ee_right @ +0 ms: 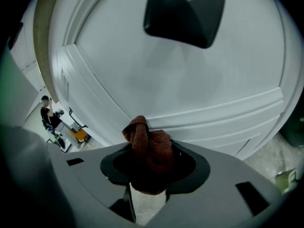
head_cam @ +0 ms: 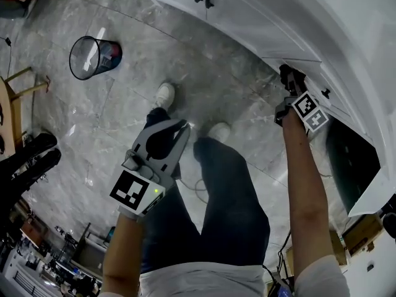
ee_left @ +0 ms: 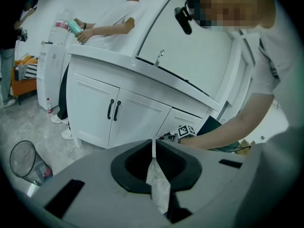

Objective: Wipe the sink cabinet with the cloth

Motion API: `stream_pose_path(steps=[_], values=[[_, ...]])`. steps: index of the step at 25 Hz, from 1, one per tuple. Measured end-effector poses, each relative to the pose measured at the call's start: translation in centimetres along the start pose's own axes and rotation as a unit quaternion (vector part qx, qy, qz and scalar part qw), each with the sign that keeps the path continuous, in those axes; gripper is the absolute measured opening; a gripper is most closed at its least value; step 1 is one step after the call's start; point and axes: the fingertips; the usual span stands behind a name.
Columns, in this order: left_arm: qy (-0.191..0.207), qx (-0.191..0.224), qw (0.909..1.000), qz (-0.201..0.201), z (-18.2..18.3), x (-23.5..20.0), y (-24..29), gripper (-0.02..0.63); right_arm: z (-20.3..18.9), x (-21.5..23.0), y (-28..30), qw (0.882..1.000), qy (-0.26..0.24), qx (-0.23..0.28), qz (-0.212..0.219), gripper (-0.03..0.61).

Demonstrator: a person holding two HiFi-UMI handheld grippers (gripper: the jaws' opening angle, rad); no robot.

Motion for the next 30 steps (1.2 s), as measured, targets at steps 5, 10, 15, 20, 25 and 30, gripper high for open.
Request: stream_pose_path(steps=[5, 10, 15, 20, 25, 30], values=[[0.012, -0.010, 0.9998, -0.011, 0.6, 0.5, 1.6, 0.013, 0.3, 2.5, -0.6, 1.000, 0.005, -0.003, 0.000, 0.170], [0.026, -0.016, 0.9990, -0.032, 1.2, 2.0, 3.6, 0.012, 0.7, 6.7, -1.7, 1.000, 0.009, 0.000, -0.019, 0.170], [0.036, -0.025, 0.9975, -0.056, 1.2, 3.2, 5.6, 0.012, 1.1, 11.0, -2.8, 0.999, 0.013, 0.000, -0.047, 0.170], [0.045, -0.036, 0.9954, -0.076, 1.2, 4.4, 6.8, 0.012, 1.8, 15.1, -4.0, 0.997, 0.011, 0.006, -0.076, 0.170], [0.045, -0.045, 0.9940, -0.089, 0.9, 5.1, 7.6, 0.012, 2.3, 19.4, -5.6, 0.993, 0.038, 0.017, -0.108, 0.164], [0.061, -0.048, 0.9910, -0.109, 1.1, 5.6, 8.5, 0.012, 2.6, 20.3, -6.0, 0.991, 0.061, 0.019, -0.114, 0.164]])
Point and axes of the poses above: the fingertips, and each gripper's own axes: y forward along the fingers, x to its right, z out of its top, and after that the axes turned 12 degrees about -z, right-handed
